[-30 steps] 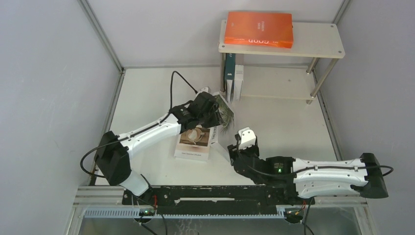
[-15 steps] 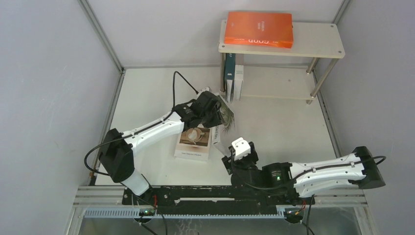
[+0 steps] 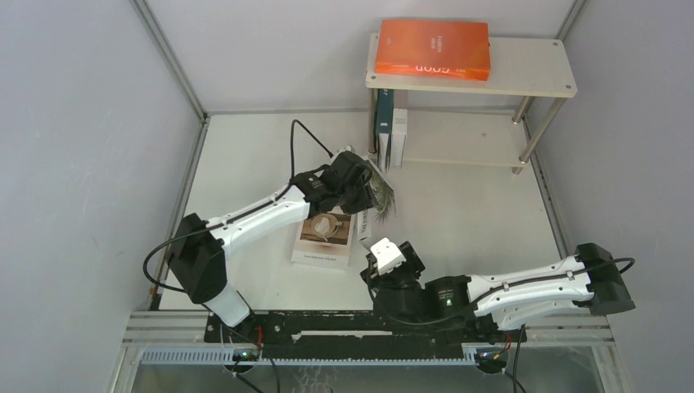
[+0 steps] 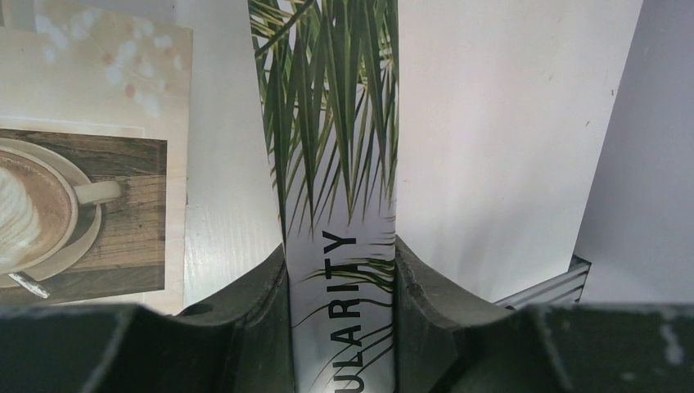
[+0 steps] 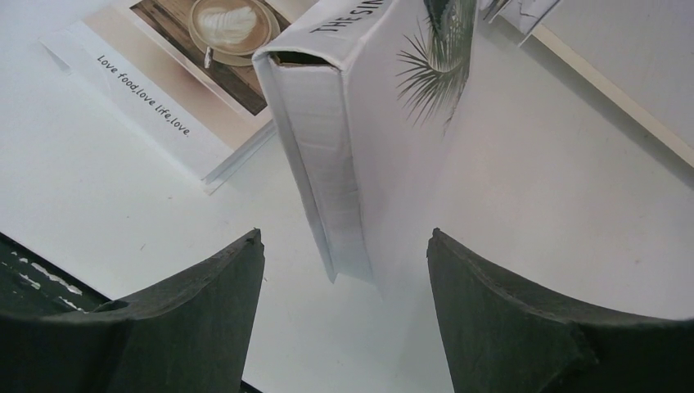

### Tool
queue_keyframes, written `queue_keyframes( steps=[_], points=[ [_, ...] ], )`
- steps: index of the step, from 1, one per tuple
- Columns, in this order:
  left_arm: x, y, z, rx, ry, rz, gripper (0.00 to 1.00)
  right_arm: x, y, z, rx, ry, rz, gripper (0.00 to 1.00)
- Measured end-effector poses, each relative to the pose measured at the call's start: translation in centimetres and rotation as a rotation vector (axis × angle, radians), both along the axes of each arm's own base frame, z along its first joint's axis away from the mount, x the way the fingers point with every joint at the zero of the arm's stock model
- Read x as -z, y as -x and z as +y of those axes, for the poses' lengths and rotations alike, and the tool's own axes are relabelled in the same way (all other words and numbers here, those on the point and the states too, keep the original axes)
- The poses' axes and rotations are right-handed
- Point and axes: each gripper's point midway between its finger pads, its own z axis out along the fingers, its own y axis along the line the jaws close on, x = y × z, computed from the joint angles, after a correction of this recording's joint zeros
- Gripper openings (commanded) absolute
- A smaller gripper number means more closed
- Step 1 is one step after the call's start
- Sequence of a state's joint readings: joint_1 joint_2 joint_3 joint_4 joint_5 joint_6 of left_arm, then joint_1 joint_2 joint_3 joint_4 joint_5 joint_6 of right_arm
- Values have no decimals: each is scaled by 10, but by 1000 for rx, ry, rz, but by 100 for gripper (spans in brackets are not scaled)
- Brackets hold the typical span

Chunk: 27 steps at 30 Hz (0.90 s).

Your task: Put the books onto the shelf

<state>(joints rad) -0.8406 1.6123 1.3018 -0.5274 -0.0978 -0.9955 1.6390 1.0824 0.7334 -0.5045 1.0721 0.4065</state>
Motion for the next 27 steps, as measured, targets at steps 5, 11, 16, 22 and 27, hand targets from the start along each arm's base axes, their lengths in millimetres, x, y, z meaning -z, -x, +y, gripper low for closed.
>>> queue_keyframes(
  steps=[5,11,16,22,27],
  points=[
    [2,3,-2,9,0,12,38,2,0,6,-10,17,-12,86],
    [3,5,-2,17,3,23,38,8,-3,9,-5,44,-17,87],
    [3,6,-3,21,7,27,38,13,-7,10,10,61,-18,87],
    [2,8,-5,29,12,32,38,17,-15,9,35,77,-23,86],
    [2,10,-6,36,18,38,38,13,-25,9,61,68,-33,84]
  ],
)
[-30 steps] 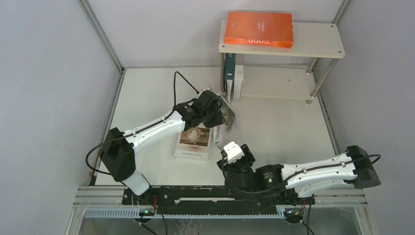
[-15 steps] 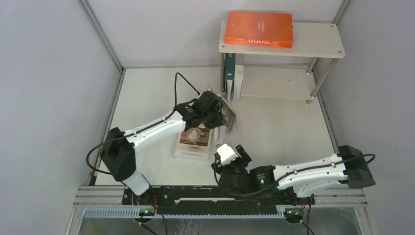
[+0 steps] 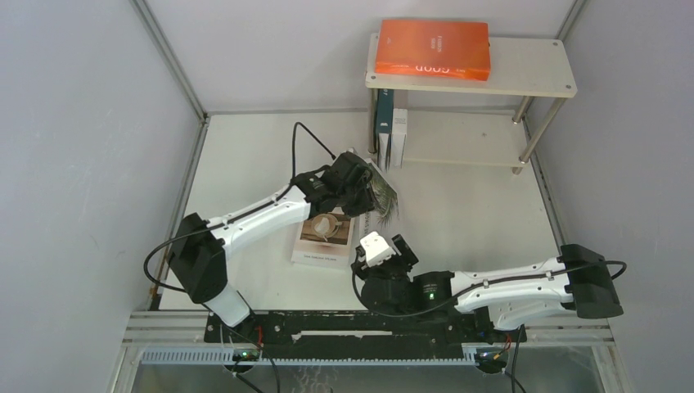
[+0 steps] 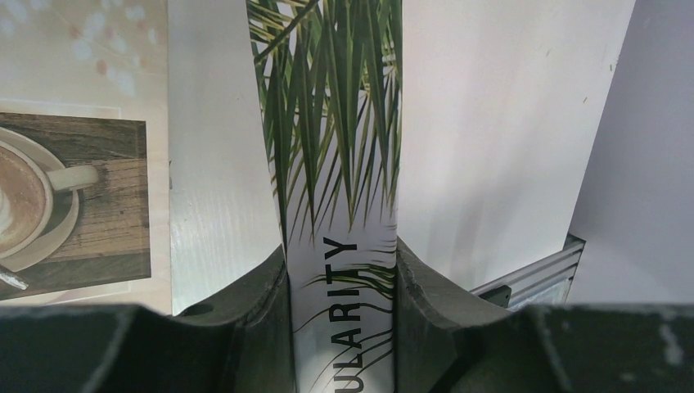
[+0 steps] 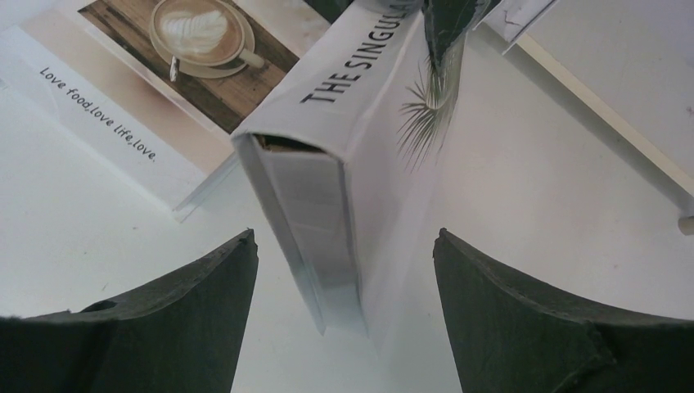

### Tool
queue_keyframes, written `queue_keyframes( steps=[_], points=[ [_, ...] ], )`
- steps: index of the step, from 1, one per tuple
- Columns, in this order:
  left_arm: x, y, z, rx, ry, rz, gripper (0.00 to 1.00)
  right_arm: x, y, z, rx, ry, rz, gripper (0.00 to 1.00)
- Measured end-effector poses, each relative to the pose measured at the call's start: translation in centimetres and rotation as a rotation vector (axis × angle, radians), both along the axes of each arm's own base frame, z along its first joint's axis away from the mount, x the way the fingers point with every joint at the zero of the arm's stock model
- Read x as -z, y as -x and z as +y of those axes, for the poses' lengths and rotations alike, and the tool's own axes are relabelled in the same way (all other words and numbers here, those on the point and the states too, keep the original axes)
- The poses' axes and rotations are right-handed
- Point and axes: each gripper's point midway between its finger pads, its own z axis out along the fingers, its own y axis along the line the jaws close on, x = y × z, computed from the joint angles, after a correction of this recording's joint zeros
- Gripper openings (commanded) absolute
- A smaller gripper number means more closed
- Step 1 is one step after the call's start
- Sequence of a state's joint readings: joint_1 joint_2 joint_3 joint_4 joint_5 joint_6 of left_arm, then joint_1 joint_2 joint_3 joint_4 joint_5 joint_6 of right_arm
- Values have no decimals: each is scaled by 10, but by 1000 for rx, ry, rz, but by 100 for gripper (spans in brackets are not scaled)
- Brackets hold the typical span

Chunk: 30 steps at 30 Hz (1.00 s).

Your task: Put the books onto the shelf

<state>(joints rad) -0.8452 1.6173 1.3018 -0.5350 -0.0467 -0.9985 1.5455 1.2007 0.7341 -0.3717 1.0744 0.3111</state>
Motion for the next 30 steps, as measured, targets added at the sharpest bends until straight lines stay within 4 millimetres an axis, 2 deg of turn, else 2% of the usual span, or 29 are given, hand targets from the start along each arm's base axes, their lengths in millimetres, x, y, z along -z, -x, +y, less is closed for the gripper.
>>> queue_keyframes(
  steps=[13,21,30],
  points=[
    [-5,5,-2,12,19,14,38,-6,-14,5,17,-29,-8,77],
    [-6,5,-2,4,27,16,39,0,-14,4,13,-26,2,62],
    [-9,4,-3,-1,36,13,44,1,-14,4,14,-26,4,50]
  ],
)
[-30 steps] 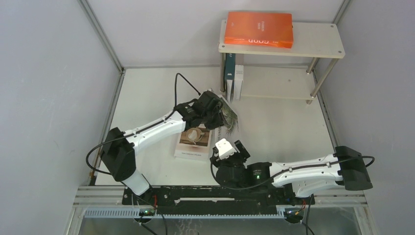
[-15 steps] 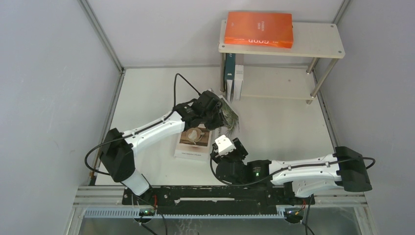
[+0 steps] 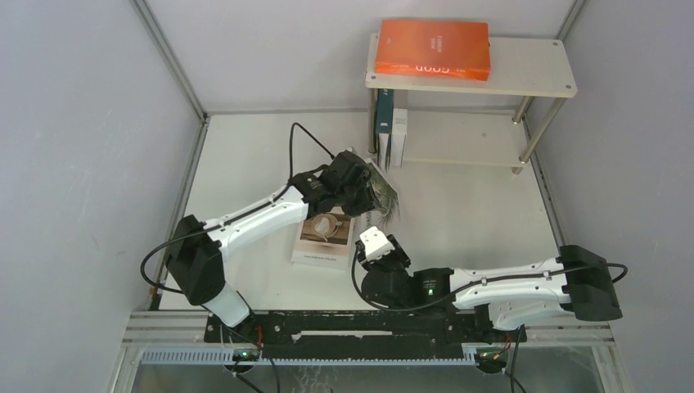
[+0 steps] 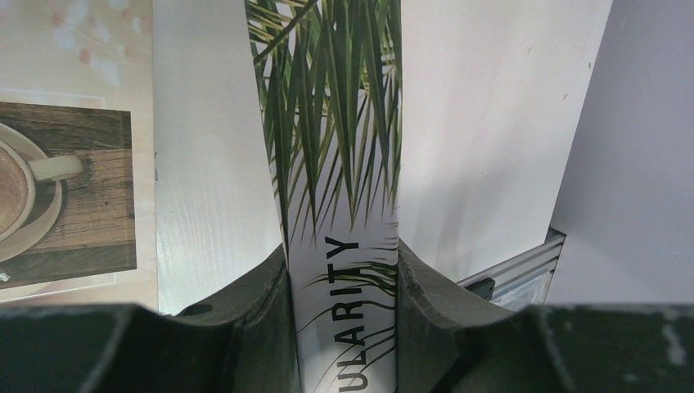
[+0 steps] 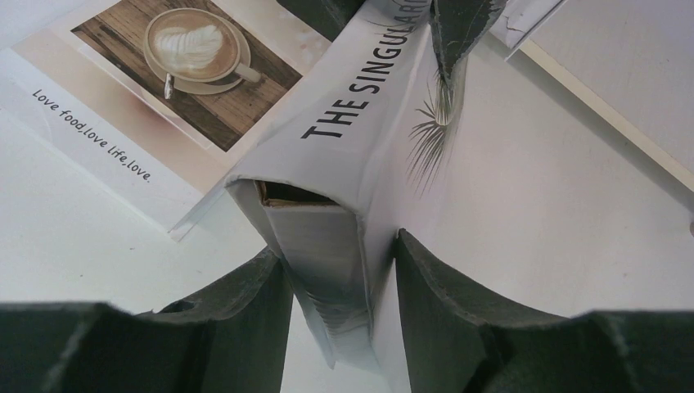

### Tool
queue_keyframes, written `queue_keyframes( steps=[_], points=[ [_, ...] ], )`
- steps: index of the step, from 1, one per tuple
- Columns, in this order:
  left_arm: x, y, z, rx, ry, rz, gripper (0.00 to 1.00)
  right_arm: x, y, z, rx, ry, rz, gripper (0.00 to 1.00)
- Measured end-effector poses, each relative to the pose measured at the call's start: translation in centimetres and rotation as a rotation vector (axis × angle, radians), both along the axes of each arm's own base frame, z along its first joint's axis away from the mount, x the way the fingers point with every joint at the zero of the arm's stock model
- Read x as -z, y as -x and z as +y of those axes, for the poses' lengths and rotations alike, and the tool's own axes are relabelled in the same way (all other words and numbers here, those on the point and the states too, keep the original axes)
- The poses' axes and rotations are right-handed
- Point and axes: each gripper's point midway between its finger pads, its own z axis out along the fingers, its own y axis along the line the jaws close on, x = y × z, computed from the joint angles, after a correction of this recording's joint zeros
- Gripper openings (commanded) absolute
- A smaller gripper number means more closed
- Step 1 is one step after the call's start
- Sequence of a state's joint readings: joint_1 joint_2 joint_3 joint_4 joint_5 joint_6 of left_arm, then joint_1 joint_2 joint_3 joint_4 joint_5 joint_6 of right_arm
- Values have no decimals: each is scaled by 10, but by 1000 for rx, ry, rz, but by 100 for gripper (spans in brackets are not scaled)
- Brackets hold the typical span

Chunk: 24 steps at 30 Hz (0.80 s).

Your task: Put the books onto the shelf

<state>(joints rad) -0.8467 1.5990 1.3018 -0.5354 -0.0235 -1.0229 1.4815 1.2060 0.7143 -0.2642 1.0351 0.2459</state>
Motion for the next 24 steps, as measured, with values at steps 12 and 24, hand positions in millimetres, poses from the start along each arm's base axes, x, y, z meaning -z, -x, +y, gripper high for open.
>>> queue_keyframes(
  steps=[12,24],
  points=[
    [-9,2,0,-2,23,-7,59,-3,0,-15,13,1,-4,41],
    [-15,3,0,1,37,-16,63,-7,1,-25,28,-19,0,36]
  ],
)
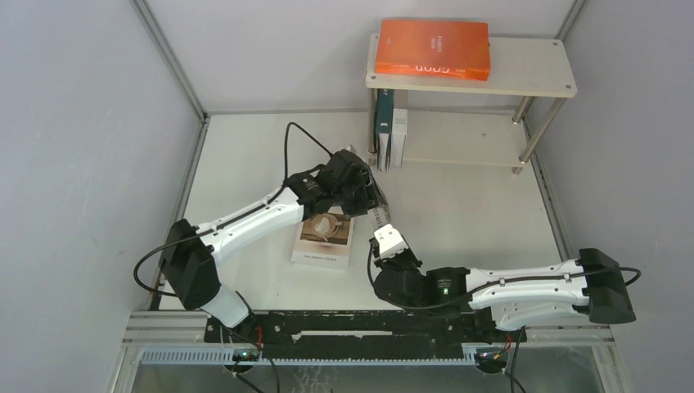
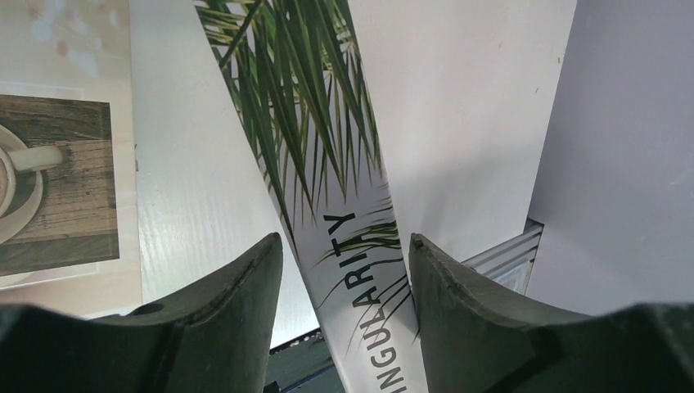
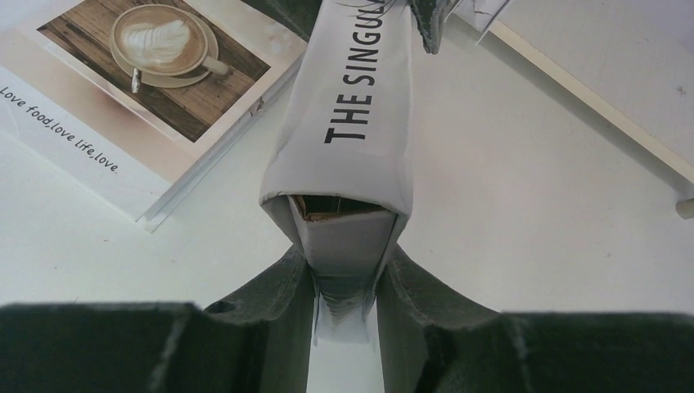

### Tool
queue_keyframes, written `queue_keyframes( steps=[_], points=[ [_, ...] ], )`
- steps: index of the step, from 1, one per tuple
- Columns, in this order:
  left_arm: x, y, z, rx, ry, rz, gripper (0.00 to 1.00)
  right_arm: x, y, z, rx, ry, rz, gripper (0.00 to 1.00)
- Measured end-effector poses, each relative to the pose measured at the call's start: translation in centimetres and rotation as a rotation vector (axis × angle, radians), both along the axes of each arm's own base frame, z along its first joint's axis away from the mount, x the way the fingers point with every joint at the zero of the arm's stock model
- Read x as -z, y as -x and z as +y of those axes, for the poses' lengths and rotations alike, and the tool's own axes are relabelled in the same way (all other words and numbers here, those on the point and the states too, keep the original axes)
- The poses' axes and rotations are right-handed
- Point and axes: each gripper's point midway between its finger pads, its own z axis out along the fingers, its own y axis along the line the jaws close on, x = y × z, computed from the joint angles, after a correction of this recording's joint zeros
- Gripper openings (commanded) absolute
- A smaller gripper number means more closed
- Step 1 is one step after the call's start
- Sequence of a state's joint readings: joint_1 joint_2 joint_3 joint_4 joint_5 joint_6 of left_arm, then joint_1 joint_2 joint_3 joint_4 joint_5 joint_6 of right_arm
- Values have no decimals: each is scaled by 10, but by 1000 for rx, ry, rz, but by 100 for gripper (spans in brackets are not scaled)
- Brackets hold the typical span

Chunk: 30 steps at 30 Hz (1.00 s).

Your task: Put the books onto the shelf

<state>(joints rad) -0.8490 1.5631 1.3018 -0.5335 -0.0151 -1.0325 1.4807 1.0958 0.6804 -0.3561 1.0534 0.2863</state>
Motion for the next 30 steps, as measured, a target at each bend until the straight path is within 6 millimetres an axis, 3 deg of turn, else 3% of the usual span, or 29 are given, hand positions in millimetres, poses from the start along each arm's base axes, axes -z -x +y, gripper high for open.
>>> queue_keyframes(
  steps=[12,22,30],
  points=[
    [-3,0,0,-7,3,-3,67,-3,6,-7,0,-26,9,35],
    [-23,-9,-1,-29,19,-39,69,-8,12,-18,2,-46,14,34],
    [-25,-14,4,-56,13,-48,70,-10,18,-26,-2,-56,14,32]
  ],
)
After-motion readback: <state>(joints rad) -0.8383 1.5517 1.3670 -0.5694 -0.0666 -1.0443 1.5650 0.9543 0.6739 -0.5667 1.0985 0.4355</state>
